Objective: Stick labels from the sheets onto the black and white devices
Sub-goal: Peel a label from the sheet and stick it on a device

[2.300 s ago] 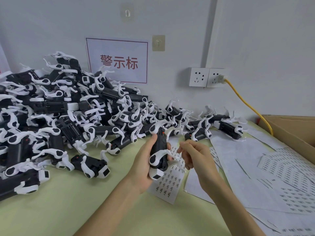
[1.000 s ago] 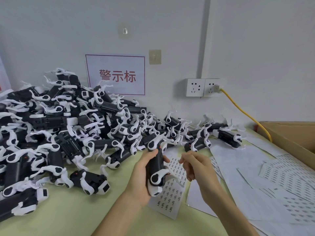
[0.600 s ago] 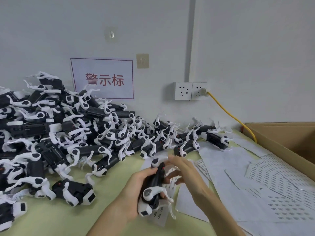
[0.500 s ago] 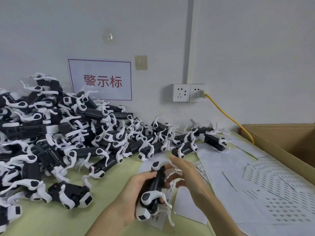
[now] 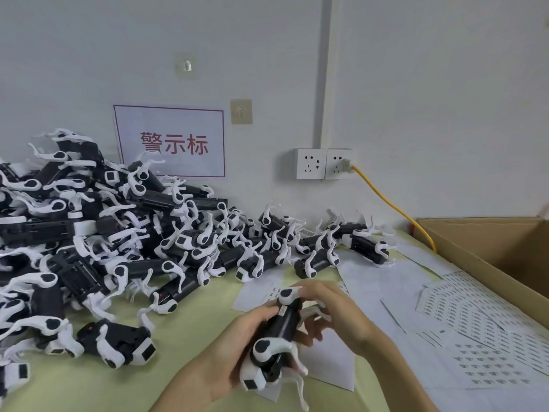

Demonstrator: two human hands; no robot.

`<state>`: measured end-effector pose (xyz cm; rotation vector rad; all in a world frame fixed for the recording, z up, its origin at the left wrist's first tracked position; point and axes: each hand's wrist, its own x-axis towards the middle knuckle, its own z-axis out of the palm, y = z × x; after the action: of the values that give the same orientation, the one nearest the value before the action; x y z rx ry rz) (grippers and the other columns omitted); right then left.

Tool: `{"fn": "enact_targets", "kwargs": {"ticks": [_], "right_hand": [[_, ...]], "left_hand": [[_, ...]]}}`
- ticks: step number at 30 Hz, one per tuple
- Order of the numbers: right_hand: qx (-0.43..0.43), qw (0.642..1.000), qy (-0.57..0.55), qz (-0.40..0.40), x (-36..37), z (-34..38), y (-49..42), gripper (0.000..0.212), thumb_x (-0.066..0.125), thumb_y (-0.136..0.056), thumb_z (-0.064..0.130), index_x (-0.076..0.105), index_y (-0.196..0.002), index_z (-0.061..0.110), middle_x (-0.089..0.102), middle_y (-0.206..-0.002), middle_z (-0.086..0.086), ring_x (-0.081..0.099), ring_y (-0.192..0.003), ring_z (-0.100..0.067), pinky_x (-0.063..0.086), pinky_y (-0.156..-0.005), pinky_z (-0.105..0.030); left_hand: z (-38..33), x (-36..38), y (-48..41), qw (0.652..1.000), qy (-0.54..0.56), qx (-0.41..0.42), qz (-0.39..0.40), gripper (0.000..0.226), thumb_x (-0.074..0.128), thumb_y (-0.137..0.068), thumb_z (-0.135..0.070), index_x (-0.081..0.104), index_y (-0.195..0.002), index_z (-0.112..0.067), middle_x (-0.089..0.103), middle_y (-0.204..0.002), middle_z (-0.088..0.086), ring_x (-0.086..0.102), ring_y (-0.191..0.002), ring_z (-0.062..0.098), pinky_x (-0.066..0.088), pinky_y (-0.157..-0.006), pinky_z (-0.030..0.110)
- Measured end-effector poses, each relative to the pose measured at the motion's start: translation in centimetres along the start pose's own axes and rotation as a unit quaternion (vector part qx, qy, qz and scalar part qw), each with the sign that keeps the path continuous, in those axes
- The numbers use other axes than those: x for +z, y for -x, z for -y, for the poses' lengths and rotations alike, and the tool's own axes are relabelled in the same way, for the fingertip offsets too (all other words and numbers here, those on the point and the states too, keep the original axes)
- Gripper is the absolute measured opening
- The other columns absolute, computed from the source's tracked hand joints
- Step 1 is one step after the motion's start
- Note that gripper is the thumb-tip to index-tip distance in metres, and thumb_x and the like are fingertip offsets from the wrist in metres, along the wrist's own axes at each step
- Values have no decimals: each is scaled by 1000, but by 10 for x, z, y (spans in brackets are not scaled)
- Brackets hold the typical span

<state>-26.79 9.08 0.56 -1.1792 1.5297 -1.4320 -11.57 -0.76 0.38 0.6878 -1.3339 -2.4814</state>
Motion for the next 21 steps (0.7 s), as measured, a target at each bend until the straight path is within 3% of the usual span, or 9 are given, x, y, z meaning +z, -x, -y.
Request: {"fn": "enact_targets", "kwargs": {"ticks": [2,4,8,10,11,13,14,16,21], "right_hand": [[-13,998,-50,-39,-8,3,0,50,75,-61,56,76,-86,13,67,-82,-14,54,-57,-27,41,-48,-29],[-9,985,-120,-120,-18,4,1,49,79,-52,56,79,-82,18,69,-79,-11,55,-54,-23,45,-47,-29],[8,918,-270,-291,-41,-3,0,28,70,-80,33,79,-93,9,71,-81,-9,60,-51,-17,56,-51,-31],[-39,836,-417,-355,-57,-7,6,24,63,-93,23,71,-107,5,70,-106,-13,70,-61,-17,60,-57,-33],[-81,776,-511,-360,-68,-9,12,28,59,-99,24,64,-117,3,67,-121,-17,76,-77,-24,62,-65,-37],[-201,658,-654,-315,-87,-11,25,46,47,-106,38,51,-138,5,59,-137,-25,69,-112,-42,58,-89,-51],[-249,633,-671,-296,-95,-12,31,55,40,-107,45,44,-147,8,56,-141,-26,62,-123,-45,52,-99,-55],[-268,658,-633,-308,-103,-13,36,60,32,-106,52,36,-155,18,54,-146,-19,59,-128,-42,45,-107,-56],[-137,788,-503,-329,-87,-10,26,47,36,-105,42,63,-135,18,73,-126,-6,68,-115,-22,47,-94,-34]], "left_hand": [[0,-6,7,999,5,13,35,42,52,-97,-24,69,-125,1,69,-113,34,69,-83,37,58,-70,41],[-2,-16,6,998,-4,70,4,41,53,-100,-25,64,-132,-2,71,-112,29,66,-85,35,54,-84,48],[-8,-30,3,973,-6,165,-162,28,49,-105,-17,58,-127,-4,68,-90,20,59,-72,28,51,-75,40],[-10,-30,4,964,-9,185,-193,23,50,-105,-16,60,-123,-5,65,-89,16,54,-69,24,46,-71,36],[-11,-30,6,962,-9,190,-196,21,50,-105,-16,60,-121,-6,64,-88,15,53,-68,24,45,-70,36],[-12,-29,7,965,-9,188,-184,20,49,-105,-17,61,-117,-8,65,-85,14,53,-67,24,43,-69,36],[-11,-28,6,968,-13,183,-173,20,48,-105,-18,61,-117,-8,65,-84,14,53,-67,25,42,-69,37],[-7,-28,4,972,-33,175,-152,21,49,-105,-20,61,-116,-8,66,-85,14,54,-66,25,42,-69,37],[-1,-30,-1,966,-126,174,-146,22,47,-104,-14,63,-118,-5,69,-86,13,60,-66,24,45,-67,37]]}}
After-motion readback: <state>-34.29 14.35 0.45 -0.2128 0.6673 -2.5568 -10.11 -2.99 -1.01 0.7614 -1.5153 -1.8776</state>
